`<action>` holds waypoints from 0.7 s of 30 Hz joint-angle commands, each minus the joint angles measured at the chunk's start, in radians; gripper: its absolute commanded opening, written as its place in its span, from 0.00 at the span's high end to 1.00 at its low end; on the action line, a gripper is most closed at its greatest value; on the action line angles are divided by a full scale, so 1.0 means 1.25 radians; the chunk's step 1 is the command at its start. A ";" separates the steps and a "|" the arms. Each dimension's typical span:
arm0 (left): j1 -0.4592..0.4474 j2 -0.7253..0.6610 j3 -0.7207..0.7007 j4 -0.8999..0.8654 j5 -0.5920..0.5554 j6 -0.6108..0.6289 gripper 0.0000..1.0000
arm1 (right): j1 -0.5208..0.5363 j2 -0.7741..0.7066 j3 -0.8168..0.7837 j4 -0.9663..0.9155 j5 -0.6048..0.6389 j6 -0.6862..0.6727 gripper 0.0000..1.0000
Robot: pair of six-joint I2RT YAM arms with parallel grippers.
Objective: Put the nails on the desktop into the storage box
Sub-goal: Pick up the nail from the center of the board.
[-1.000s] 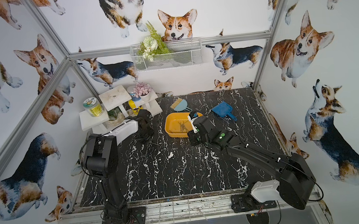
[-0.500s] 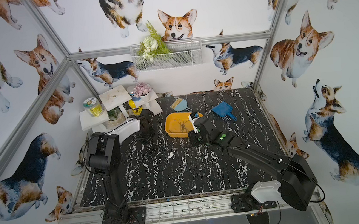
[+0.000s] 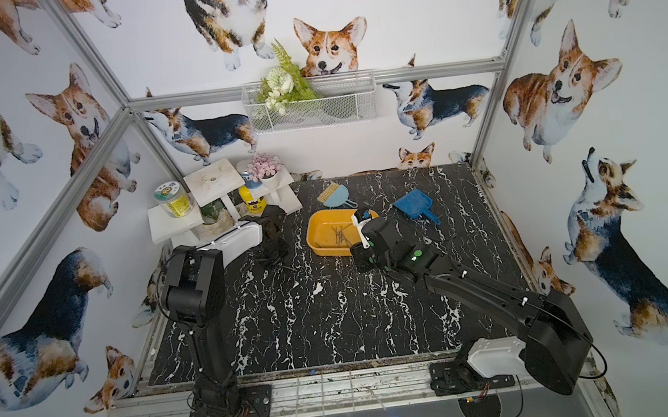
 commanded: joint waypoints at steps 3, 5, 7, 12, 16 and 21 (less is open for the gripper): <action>0.000 0.008 0.001 -0.011 -0.010 0.005 0.72 | 0.001 -0.006 -0.003 0.024 0.016 0.001 0.66; -0.001 0.010 0.001 -0.011 -0.012 0.012 0.77 | 0.000 -0.007 -0.003 0.024 0.017 0.001 0.66; 0.000 0.013 0.002 -0.013 -0.013 0.015 0.82 | 0.001 -0.009 -0.005 0.024 0.018 0.002 0.66; 0.001 0.012 0.002 -0.015 -0.012 0.020 0.90 | 0.000 -0.008 -0.003 0.022 0.019 0.000 0.66; 0.001 0.008 0.003 -0.019 -0.014 0.025 0.96 | 0.001 -0.011 -0.002 0.022 0.018 0.002 0.66; 0.008 0.000 0.005 -0.029 -0.018 0.033 1.00 | 0.001 -0.013 -0.004 0.022 0.018 0.002 0.66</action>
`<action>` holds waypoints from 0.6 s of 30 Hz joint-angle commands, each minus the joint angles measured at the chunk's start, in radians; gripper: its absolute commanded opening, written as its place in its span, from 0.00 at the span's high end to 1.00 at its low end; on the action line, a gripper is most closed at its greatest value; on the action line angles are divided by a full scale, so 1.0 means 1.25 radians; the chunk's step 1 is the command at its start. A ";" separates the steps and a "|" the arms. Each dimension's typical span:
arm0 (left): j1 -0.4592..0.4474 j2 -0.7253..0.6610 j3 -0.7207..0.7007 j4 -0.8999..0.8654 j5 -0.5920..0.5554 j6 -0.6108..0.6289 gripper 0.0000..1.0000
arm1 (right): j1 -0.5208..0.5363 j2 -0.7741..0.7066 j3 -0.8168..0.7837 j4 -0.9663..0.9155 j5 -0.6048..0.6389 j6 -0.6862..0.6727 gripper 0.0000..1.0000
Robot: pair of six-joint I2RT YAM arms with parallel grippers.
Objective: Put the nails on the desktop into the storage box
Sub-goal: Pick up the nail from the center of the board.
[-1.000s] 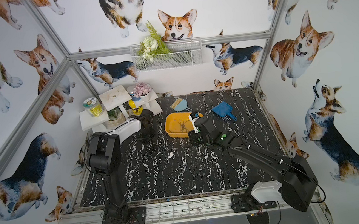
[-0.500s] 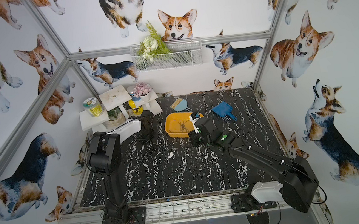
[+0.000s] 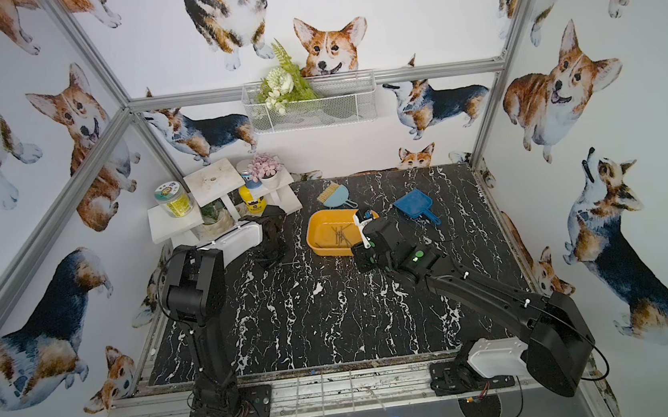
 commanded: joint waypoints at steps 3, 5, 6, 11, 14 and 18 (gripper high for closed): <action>0.011 -0.013 0.000 -0.025 -0.002 0.018 1.00 | 0.000 -0.004 0.001 0.022 0.005 0.002 0.66; 0.017 -0.023 -0.004 -0.030 -0.006 0.023 1.00 | 0.001 -0.004 0.001 0.022 0.004 0.003 0.66; 0.019 -0.028 -0.008 -0.029 -0.008 0.024 1.00 | 0.001 -0.003 0.002 0.022 0.004 0.004 0.66; 0.036 -0.062 -0.040 -0.016 -0.001 0.035 1.00 | 0.001 -0.002 0.001 0.024 0.001 0.005 0.66; 0.039 -0.080 -0.052 -0.010 0.003 0.043 1.00 | 0.001 -0.003 0.001 0.024 -0.001 0.007 0.66; 0.039 -0.104 -0.049 -0.013 0.002 0.059 1.00 | 0.001 -0.005 -0.002 0.023 0.000 0.007 0.66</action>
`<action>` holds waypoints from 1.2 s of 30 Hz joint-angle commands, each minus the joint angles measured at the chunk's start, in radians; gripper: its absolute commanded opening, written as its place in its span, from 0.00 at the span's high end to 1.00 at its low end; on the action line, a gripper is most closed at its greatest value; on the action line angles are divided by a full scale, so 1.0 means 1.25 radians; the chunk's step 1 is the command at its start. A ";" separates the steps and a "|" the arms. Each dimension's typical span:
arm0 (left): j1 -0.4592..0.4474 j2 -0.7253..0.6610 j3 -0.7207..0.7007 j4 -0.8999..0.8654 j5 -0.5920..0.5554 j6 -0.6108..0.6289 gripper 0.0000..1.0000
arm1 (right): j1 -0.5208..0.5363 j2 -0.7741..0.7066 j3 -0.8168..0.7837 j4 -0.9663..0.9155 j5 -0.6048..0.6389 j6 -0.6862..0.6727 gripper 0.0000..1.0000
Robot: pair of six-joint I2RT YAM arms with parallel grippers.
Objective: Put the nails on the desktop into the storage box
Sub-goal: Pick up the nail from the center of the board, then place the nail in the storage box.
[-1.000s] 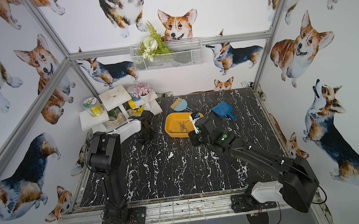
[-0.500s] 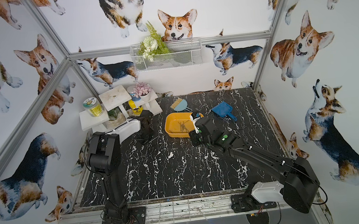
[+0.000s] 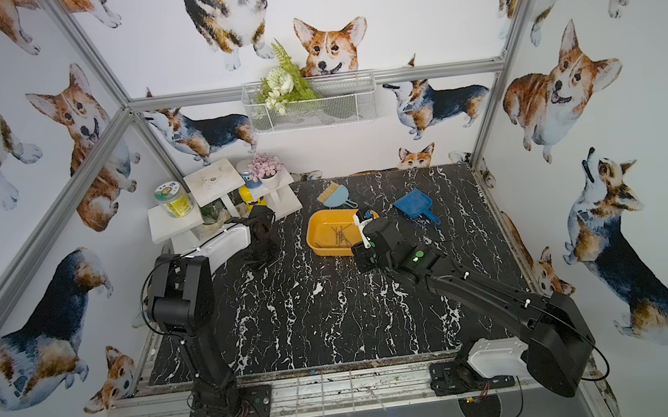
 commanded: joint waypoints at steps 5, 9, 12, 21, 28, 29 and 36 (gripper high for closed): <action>0.001 -0.057 0.015 -0.018 -0.008 0.043 1.00 | 0.001 -0.007 0.000 0.022 0.002 0.003 0.66; 0.000 -0.098 0.030 -0.026 -0.009 0.065 1.00 | 0.001 -0.009 0.003 0.021 0.007 0.000 0.66; -0.005 -0.122 0.056 -0.034 -0.003 0.081 1.00 | 0.000 -0.013 0.003 0.020 0.010 -0.001 0.66; -0.124 -0.050 0.270 -0.094 -0.023 0.131 1.00 | -0.065 -0.059 -0.028 0.022 -0.032 0.017 0.66; -0.255 0.157 0.563 -0.204 -0.064 0.180 1.00 | -0.115 -0.130 -0.050 -0.014 -0.027 0.003 0.65; -0.265 0.181 0.592 -0.215 -0.064 0.184 1.00 | -0.117 -0.136 -0.052 -0.020 -0.024 0.000 0.65; -0.286 0.273 0.679 -0.226 -0.035 0.186 1.00 | -0.126 -0.164 -0.062 -0.045 -0.011 -0.008 0.65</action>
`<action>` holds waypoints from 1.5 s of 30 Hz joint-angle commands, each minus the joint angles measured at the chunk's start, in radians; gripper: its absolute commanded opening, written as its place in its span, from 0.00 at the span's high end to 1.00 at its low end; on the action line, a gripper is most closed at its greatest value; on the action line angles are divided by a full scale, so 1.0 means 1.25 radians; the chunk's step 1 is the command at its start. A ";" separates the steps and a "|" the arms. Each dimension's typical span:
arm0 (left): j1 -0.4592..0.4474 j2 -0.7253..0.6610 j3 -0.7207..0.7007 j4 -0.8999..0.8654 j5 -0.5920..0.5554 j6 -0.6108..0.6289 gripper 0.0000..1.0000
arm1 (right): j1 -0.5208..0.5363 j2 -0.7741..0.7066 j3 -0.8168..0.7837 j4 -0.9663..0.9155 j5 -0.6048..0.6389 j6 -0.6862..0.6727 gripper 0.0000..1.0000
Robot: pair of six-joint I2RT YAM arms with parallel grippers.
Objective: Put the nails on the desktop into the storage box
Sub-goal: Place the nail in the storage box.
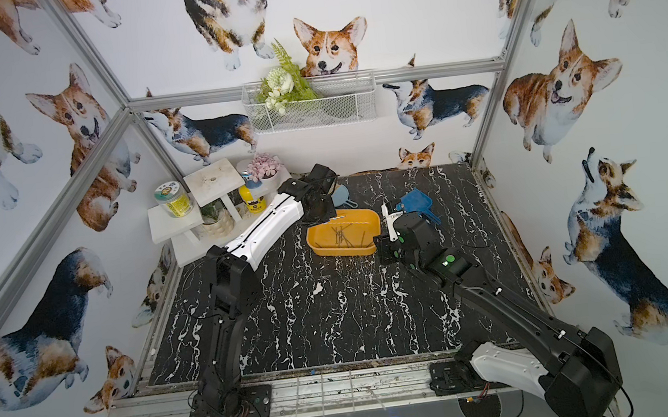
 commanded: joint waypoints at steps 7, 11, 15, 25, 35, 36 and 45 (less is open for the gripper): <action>-0.001 0.016 0.035 -0.024 0.016 0.021 0.68 | -0.005 -0.012 -0.006 -0.018 0.005 -0.008 0.64; -0.002 0.008 0.038 -0.025 0.016 0.023 0.59 | -0.005 -0.010 -0.005 -0.015 0.000 -0.003 0.64; -0.001 -0.006 0.038 -0.024 0.020 0.027 0.58 | -0.005 -0.005 0.002 -0.014 -0.008 0.002 0.64; 0.005 -0.122 -0.069 0.038 0.070 0.038 0.58 | -0.005 0.016 0.034 -0.013 -0.027 0.006 0.62; 0.057 -0.535 -0.554 0.353 0.102 0.068 0.55 | -0.009 0.080 0.095 0.000 -0.027 -0.013 0.32; 0.066 -0.580 -0.598 0.381 0.098 0.073 0.54 | -0.009 0.086 0.103 0.005 -0.025 -0.015 0.31; 0.091 -0.953 -0.861 0.549 -0.054 0.181 0.00 | -0.017 0.101 0.106 0.131 0.027 -0.023 0.26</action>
